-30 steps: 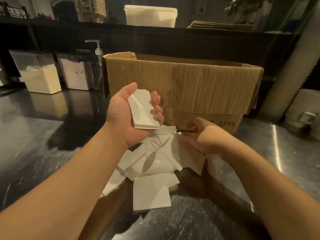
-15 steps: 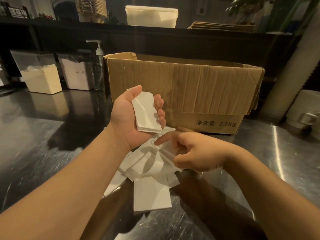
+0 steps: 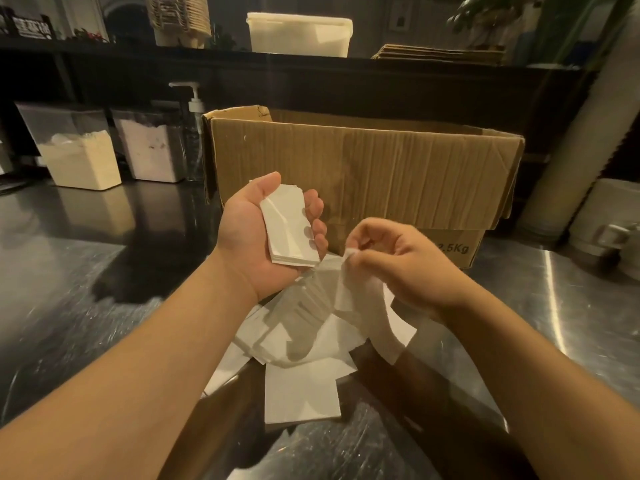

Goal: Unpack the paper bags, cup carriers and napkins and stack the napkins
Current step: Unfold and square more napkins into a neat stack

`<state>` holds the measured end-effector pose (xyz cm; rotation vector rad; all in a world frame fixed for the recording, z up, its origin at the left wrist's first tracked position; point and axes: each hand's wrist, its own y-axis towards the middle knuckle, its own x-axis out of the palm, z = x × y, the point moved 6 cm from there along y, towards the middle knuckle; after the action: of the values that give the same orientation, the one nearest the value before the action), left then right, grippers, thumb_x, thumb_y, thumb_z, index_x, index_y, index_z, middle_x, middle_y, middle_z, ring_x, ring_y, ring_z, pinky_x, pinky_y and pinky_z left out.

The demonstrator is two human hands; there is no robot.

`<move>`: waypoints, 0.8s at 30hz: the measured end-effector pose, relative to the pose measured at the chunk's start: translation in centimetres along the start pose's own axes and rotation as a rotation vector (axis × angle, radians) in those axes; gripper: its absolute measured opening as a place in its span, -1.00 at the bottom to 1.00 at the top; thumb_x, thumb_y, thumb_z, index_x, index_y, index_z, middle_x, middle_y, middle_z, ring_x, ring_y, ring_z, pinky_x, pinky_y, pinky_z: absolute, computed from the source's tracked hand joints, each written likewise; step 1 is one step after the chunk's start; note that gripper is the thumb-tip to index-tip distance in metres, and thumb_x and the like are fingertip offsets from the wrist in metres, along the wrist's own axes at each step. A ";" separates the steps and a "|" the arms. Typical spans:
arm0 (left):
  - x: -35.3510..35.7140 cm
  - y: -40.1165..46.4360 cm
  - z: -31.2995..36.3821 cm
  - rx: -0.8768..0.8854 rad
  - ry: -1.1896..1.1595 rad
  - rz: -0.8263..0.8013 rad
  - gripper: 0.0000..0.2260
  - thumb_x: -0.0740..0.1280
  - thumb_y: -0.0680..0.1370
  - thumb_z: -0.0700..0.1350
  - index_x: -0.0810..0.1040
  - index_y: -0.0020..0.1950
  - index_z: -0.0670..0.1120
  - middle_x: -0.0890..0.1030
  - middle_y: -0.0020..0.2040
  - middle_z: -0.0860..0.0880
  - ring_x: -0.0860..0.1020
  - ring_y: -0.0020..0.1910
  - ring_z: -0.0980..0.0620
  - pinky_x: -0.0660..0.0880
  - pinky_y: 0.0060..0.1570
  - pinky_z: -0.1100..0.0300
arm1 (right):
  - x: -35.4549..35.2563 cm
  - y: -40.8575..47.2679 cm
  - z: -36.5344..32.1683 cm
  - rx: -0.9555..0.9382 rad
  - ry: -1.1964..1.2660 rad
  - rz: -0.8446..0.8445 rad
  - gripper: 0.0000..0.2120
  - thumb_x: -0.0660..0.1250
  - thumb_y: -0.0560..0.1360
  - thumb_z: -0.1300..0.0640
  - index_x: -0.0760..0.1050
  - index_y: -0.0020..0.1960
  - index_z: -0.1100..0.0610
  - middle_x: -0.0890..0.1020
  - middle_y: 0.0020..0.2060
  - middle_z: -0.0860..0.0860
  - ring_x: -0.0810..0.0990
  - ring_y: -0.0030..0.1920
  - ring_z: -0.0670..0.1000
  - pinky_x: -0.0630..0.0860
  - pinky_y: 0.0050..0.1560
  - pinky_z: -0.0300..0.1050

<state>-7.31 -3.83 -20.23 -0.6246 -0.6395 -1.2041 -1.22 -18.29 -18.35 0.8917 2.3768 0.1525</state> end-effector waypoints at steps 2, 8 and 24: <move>0.0 -0.1 0.0 0.005 -0.001 0.008 -0.62 0.26 0.59 0.16 0.55 0.24 -0.08 0.61 -0.01 -0.09 0.56 -0.19 -0.03 0.50 -0.12 0.12 | -0.9 0.0 -0.2 -0.034 0.122 0.109 -0.92 0.36 0.59 0.24 0.59 -0.07 0.13 0.65 -0.23 -0.04 0.61 -0.21 -0.09 0.55 -0.16 -0.24; 0.3 -0.2 -0.4 -0.018 0.010 0.037 -0.66 0.27 0.61 0.15 0.58 0.14 -0.10 0.62 0.00 -0.11 0.57 0.00 -0.04 0.51 -0.03 0.09 | -2.0 0.0 0.1 0.027 0.356 0.209 -0.84 0.38 0.58 0.20 0.65 0.13 0.04 0.74 -0.04 -0.03 0.71 0.03 0.03 0.67 0.10 0.00; 2.4 -0.8 -3.0 -0.132 0.338 -0.219 -0.52 0.21 0.52 0.23 0.78 0.00 -0.07 0.69 -0.07 -0.15 0.65 -0.14 -0.13 0.62 -0.03 0.01 | -0.6 -0.1 0.1 0.131 0.523 0.108 -0.80 0.39 0.58 0.17 0.58 0.06 0.32 0.66 -0.20 0.11 0.60 -0.29 0.09 0.61 -0.35 0.00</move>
<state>-7.17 -7.73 -20.43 -0.4529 -0.3500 -1.5259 -0.87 -18.73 -18.17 1.1549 2.8436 0.3073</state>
